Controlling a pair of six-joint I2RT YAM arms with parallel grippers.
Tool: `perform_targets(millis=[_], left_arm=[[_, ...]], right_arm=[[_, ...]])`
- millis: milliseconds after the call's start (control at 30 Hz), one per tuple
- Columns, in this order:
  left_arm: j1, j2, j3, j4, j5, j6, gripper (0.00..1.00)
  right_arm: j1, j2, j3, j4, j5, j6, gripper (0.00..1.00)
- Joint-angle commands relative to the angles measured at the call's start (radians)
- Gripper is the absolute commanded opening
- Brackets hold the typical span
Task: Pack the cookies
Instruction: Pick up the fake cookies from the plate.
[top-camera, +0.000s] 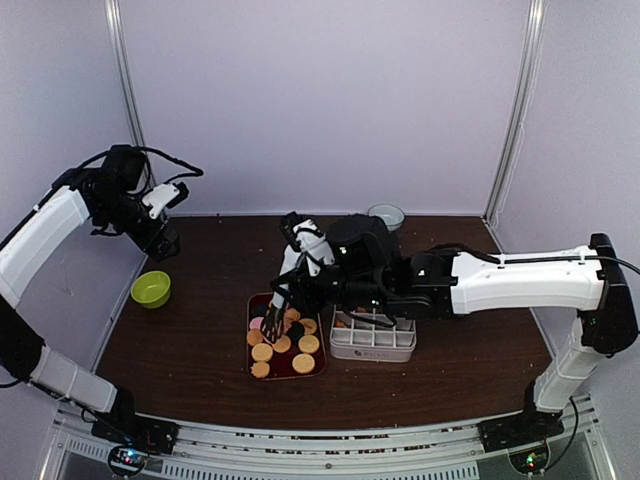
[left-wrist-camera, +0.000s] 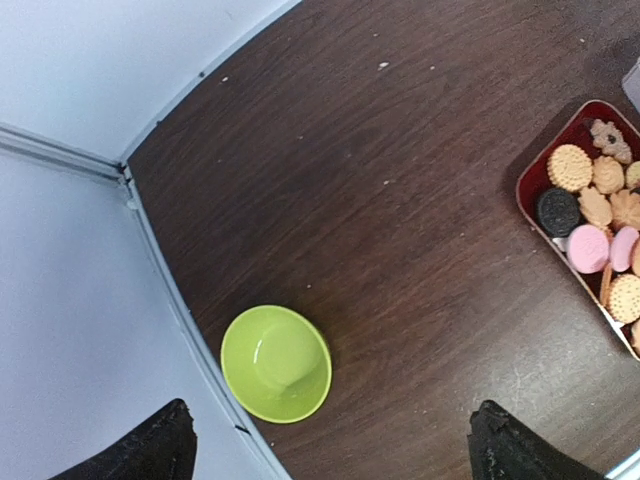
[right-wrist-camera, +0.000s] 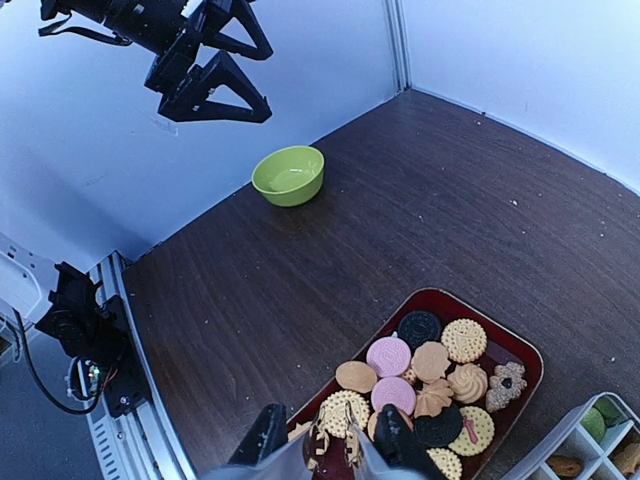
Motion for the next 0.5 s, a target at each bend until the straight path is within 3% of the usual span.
perform_targets(millis=[0,467], left_arm=[[0.006,-0.062,-0.086,0.111,-0.111,-0.025,0.98],[0.006,-0.037,-0.161,0.081,0.107,-0.010,0.98]], right_arm=[[0.032,0.031,0.053,-0.010,0.094,-0.042,0.28],[0.042,0.088,0.102,-0.067,0.310,-0.072,0.28]])
